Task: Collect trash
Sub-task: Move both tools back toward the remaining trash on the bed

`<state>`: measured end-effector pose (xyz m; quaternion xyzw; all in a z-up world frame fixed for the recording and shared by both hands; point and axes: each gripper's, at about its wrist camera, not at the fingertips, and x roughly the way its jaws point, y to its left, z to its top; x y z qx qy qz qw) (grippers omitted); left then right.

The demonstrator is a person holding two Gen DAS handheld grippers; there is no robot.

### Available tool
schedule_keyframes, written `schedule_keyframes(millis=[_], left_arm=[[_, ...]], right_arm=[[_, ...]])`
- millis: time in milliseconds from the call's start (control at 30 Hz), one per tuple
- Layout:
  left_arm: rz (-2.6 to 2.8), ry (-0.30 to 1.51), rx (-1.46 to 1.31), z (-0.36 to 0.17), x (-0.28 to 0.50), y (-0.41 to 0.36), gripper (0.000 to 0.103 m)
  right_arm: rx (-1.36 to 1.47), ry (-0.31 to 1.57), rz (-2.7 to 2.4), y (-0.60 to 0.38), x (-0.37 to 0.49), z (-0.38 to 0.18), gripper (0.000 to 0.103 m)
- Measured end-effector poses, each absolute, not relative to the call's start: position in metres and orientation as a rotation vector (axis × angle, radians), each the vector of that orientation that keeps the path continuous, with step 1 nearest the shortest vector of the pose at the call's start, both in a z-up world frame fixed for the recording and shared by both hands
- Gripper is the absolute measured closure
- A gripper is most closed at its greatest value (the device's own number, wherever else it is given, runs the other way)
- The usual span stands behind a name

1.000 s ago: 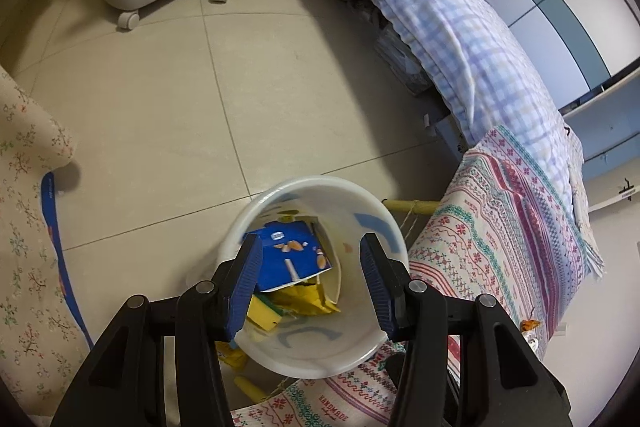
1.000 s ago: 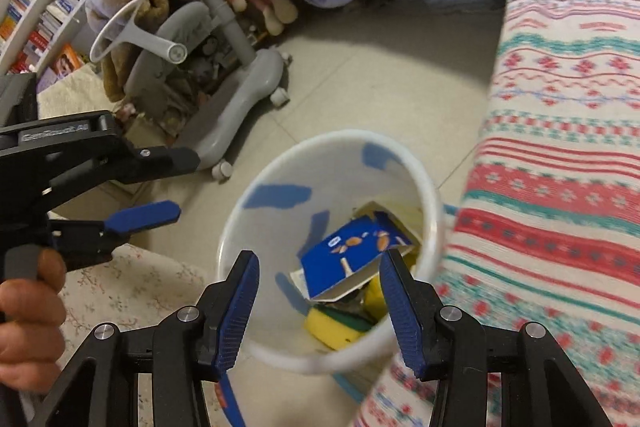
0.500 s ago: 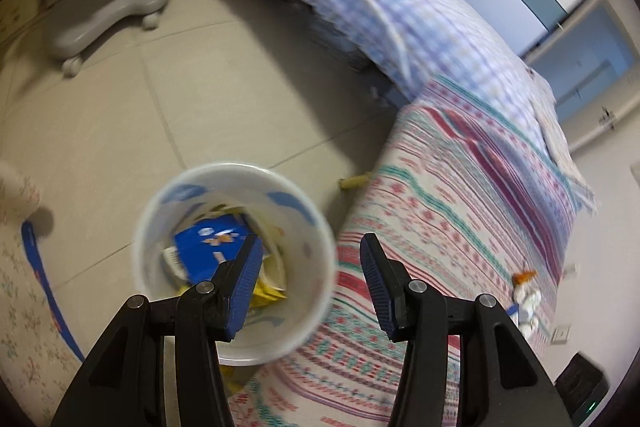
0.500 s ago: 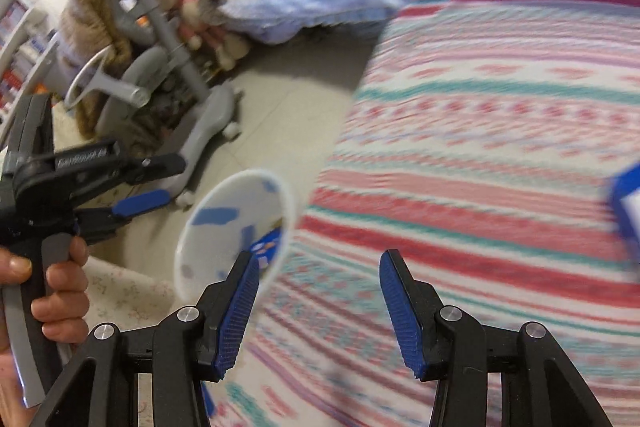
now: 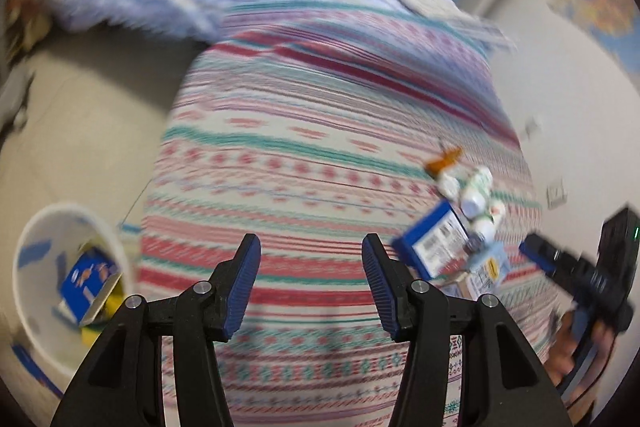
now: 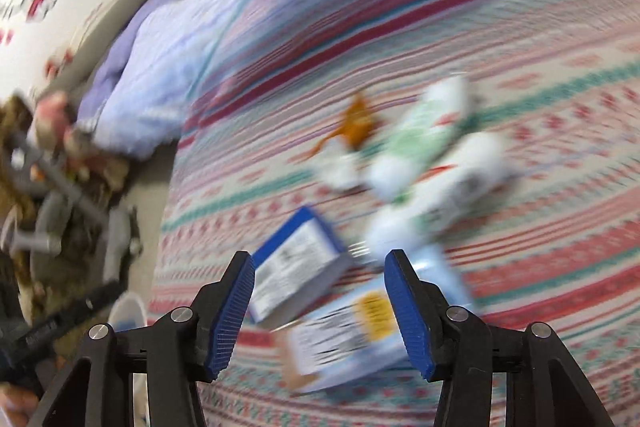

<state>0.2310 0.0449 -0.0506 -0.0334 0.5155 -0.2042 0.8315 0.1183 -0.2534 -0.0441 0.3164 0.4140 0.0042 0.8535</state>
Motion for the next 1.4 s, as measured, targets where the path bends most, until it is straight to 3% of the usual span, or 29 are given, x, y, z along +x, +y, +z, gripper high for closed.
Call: schedule_keyframes(millis=[300,467,567,667,733,867,1167,1400], left_arm=[[-0.613,1.168,0.192,-0.087,0.231,-0.063,0.043],[-0.68,1.112,0.323,-0.094,0.221,-0.091,0.042],[-0.707,1.083,0.417,-0.099,0.211,-0.106,0.027],[-0.654,1.088,0.485,-0.113,0.214,-0.114,0.026],[-0.648,1.08,0.46,-0.114,0.217,-0.112,0.026],[-0.637,1.112,0.388,-0.11,0.227,-0.101,0.039],[-0.547,1.11,0.235,-0.081,0.24,-0.053,0.039],[-0.441,1.118,0.093,-0.071,0.247,-0.022,0.039]], right_arm=[[0.682,0.856,0.002,-0.278,0.116,-0.044,0.044],[0.674,0.871,0.012,-0.277,0.116,-0.051,0.044],[0.668,0.874,0.016,-0.276,0.117,-0.052,0.044],[0.656,0.877,0.024,-0.273,0.119,-0.052,0.044],[0.651,0.88,0.029,-0.271,0.12,-0.052,0.044],[0.631,0.88,0.017,-0.271,0.121,-0.052,0.044],[0.548,0.873,0.031,-0.259,0.138,-0.05,0.044],[0.315,0.864,0.109,-0.209,0.179,-0.05,0.044]])
